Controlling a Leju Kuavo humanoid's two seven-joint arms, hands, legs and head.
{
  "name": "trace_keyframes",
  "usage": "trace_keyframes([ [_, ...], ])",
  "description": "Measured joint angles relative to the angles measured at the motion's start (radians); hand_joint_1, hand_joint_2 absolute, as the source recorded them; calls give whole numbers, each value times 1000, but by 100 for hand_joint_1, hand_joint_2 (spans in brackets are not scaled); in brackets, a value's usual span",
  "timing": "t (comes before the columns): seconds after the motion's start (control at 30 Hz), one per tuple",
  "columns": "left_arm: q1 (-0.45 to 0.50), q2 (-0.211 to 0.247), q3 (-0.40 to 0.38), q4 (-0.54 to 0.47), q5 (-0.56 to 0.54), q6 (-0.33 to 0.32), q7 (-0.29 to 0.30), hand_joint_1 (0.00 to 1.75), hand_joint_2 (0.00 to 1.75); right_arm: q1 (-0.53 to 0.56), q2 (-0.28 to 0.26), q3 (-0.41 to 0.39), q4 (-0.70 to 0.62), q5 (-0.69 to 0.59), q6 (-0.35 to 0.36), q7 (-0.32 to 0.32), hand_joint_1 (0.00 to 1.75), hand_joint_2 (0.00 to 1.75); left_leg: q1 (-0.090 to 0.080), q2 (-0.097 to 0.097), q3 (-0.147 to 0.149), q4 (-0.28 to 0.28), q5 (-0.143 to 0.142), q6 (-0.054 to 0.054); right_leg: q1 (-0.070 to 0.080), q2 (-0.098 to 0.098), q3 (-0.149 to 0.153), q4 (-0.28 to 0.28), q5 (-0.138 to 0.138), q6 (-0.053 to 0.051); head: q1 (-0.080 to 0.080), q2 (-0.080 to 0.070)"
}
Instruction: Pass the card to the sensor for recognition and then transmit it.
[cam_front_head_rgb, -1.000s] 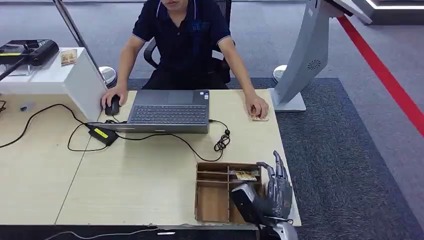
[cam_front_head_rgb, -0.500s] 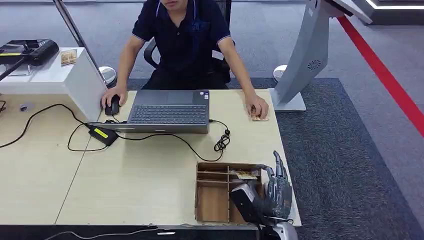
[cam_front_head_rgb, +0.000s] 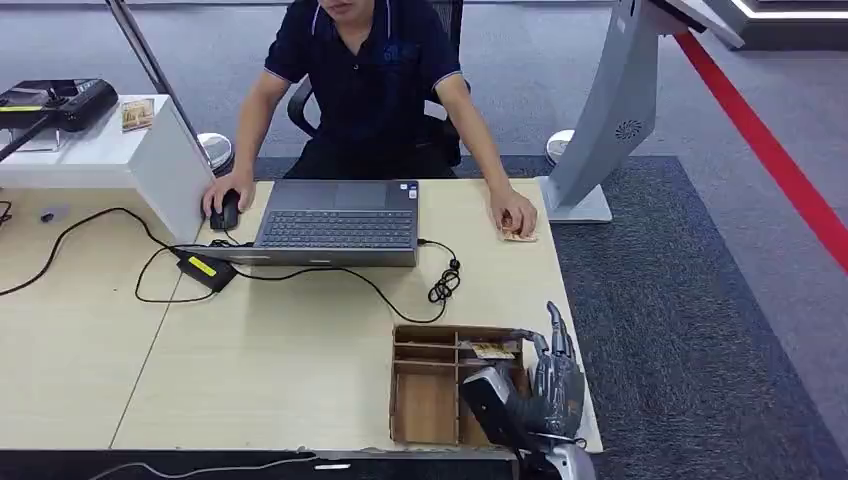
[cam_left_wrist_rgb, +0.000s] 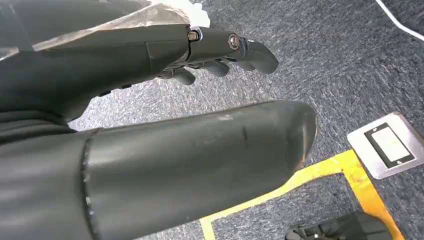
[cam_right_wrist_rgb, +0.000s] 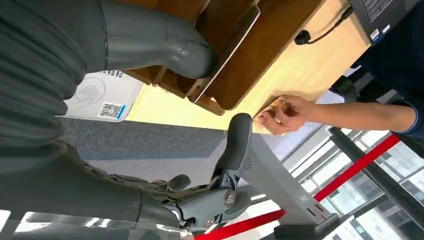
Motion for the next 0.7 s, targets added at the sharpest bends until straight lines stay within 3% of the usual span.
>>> trace_keyframes([
  [0.2, 0, 0, 0, 0, 0, 0, 0, 0, 0, 0, 0, 0, 6, -8, 0, 0, 80, 175, 0, 0, 0, 0, 0, 0, 0, 0, 0, 0, 0, 0, 0, 0],
  [0.3, 0, 0, 0, 0, 0, 0, 0, 0, 0, 0, 1, 0, 10, -8, 0, 0, 72, 175, 0, 0, 0, 0, 0, 0, 0, 0, 0, 0, 0, 0, 0, 0],
  [0.7, 0, 0, 0, 0, 0, 0, 0, 0, 0, 3, 5, 2, 33, -11, 0, 0, 82, 175, 0, 0, 0, 0, 0, 0, 0, 0, 0, 0, 0, 0, 0, 0],
])
